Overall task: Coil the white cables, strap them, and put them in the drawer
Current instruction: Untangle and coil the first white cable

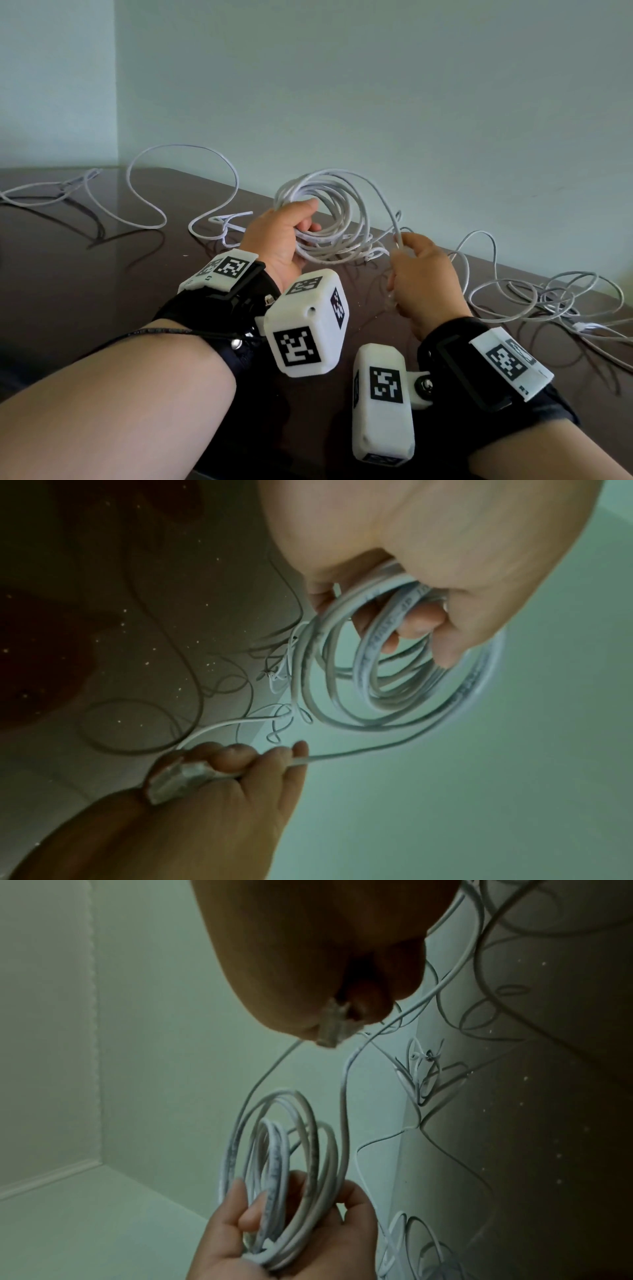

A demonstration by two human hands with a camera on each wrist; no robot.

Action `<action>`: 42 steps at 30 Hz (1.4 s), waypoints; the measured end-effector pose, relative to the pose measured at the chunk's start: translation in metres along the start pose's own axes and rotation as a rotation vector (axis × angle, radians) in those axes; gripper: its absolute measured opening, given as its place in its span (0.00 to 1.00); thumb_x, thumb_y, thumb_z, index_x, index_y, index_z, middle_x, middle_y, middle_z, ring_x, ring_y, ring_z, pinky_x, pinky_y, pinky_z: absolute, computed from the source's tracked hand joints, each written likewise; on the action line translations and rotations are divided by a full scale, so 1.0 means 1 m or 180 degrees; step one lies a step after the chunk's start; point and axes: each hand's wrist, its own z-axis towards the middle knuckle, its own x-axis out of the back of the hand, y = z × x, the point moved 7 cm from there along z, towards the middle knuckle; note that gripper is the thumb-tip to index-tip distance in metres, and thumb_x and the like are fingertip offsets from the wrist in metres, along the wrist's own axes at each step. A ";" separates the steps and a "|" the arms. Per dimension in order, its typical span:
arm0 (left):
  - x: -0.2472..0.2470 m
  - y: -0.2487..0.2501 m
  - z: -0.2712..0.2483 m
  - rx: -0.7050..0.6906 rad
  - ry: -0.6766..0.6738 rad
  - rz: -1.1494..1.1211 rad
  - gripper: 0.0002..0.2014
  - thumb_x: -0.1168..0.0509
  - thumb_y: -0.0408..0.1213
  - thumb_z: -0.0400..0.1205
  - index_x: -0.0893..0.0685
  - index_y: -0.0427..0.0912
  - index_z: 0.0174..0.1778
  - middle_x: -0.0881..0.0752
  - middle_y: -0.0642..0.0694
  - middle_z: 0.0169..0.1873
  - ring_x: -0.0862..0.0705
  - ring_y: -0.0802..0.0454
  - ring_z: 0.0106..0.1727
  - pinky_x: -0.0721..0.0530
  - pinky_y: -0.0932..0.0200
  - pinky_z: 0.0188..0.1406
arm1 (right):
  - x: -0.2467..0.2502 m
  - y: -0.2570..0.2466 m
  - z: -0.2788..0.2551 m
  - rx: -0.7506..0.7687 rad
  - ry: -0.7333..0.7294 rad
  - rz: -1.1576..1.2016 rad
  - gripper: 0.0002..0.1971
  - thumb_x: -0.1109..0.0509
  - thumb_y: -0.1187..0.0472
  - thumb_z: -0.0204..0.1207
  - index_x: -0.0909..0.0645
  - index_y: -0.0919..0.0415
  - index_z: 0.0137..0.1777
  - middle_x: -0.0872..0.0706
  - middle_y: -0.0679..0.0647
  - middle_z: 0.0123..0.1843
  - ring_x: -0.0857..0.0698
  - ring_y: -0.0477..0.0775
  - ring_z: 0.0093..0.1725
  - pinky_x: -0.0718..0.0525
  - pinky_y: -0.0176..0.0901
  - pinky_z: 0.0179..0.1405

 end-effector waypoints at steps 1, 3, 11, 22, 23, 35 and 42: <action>0.001 0.002 0.000 -0.0012 -0.0004 -0.0053 0.19 0.34 0.35 0.79 0.31 0.41 0.23 0.27 0.48 0.23 0.23 0.55 0.28 0.19 0.63 0.28 | -0.003 0.000 0.000 -0.0027 -0.0137 -0.0221 0.12 0.42 0.64 0.81 0.21 0.53 0.57 0.22 0.50 0.29 0.24 0.48 0.23 0.26 0.38 0.26; 0.001 0.007 0.000 -0.0089 -0.0023 -0.0127 0.19 0.36 0.35 0.80 0.33 0.40 0.24 0.28 0.45 0.28 0.23 0.52 0.31 0.18 0.61 0.30 | -0.012 0.002 -0.004 -0.0115 -0.0558 -0.0629 0.13 0.40 0.68 0.81 0.21 0.52 0.57 0.22 0.50 0.25 0.25 0.44 0.17 0.31 0.31 0.15; 0.006 0.012 -0.007 -0.0367 0.0341 -0.0014 0.18 0.30 0.41 0.78 0.28 0.45 0.25 0.31 0.53 0.13 0.26 0.54 0.22 0.26 0.58 0.35 | -0.031 -0.010 -0.016 0.0152 -0.1139 -0.1131 0.09 0.43 0.67 0.81 0.26 0.63 0.57 0.19 0.54 0.28 0.23 0.45 0.22 0.28 0.34 0.20; 0.015 0.008 -0.009 -0.0216 0.0729 0.0152 0.16 0.34 0.51 0.80 0.26 0.45 0.32 0.25 0.55 0.13 0.21 0.56 0.23 0.27 0.69 0.19 | -0.029 -0.021 -0.019 0.0440 -0.0999 -0.1497 0.09 0.40 0.65 0.77 0.17 0.60 0.48 0.19 0.53 0.34 0.20 0.54 0.35 0.26 0.38 0.28; 0.015 0.008 -0.009 -0.0214 0.0726 0.0104 0.16 0.34 0.51 0.80 0.26 0.45 0.32 0.23 0.54 0.14 0.20 0.56 0.22 0.27 0.71 0.16 | -0.031 -0.022 -0.020 0.0516 -0.1020 -0.1540 0.10 0.40 0.66 0.76 0.18 0.60 0.51 0.20 0.53 0.33 0.21 0.55 0.35 0.27 0.37 0.28; 0.024 0.015 -0.014 -0.0244 0.0966 0.0943 0.22 0.41 0.61 0.81 0.25 0.47 0.32 0.22 0.55 0.22 0.31 0.58 0.12 0.34 0.70 0.12 | -0.040 -0.037 -0.027 0.1130 -0.1135 -0.1086 0.10 0.36 0.65 0.77 0.21 0.51 0.55 0.14 0.42 0.29 0.19 0.38 0.31 0.24 0.23 0.35; 0.018 0.012 -0.009 -0.0341 0.0756 0.0801 0.22 0.39 0.61 0.80 0.25 0.47 0.29 0.24 0.56 0.14 0.31 0.52 0.22 0.32 0.59 0.25 | -0.022 -0.049 -0.026 0.1521 -0.0520 -0.0616 0.11 0.30 0.55 0.77 0.12 0.61 0.39 0.14 0.60 0.34 0.20 0.51 0.35 0.22 0.43 0.42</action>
